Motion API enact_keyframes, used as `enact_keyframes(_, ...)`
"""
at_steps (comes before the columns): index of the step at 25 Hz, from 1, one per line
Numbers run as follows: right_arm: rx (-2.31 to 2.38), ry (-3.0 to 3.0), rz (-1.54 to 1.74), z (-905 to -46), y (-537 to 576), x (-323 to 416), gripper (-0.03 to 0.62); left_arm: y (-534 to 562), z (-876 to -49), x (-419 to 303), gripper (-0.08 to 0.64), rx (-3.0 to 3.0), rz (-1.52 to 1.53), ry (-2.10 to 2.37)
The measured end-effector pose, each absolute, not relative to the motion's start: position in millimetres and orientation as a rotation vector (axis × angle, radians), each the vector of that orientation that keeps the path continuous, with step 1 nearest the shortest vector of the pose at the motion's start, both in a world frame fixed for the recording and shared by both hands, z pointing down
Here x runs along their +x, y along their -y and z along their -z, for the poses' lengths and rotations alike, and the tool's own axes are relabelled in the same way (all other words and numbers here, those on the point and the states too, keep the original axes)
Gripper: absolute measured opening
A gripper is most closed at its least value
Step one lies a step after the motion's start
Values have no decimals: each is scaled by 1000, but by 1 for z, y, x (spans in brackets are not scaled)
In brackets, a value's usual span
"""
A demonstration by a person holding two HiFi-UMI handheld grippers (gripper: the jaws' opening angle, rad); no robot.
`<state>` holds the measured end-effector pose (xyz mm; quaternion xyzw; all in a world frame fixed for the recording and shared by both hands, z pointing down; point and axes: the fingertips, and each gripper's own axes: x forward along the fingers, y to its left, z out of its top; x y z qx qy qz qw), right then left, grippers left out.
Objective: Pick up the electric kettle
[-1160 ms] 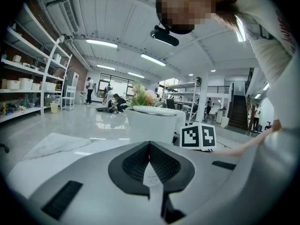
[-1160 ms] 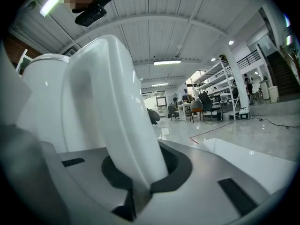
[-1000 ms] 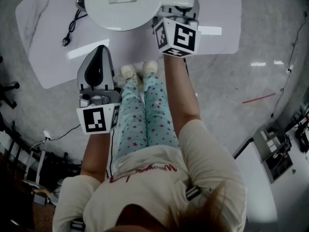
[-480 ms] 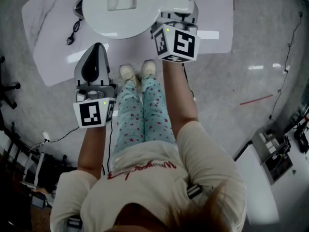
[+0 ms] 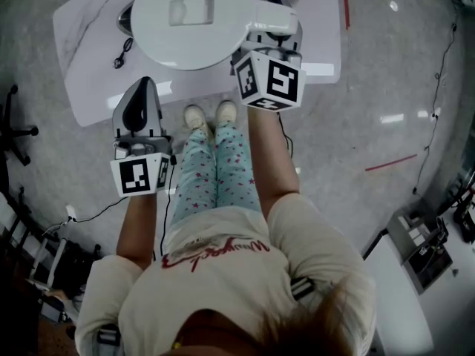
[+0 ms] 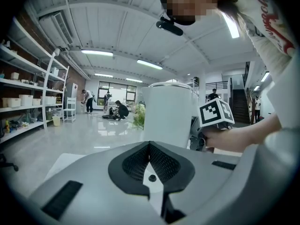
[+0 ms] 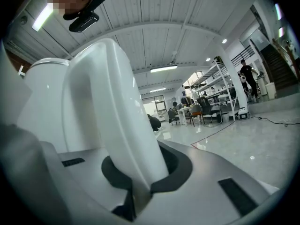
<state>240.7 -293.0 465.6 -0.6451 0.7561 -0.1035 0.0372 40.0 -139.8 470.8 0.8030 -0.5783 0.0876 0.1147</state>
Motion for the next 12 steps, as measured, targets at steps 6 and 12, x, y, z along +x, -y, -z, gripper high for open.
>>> enact_keyframes(6,-1979,-2337,306,-409,274,253,31,131,-420,46,-2,2354,-205,1719)
enact_keyframes(12,-1959,-2358,278,-353,260,256,31,128,-369,54,-2,2367,-159,1694)
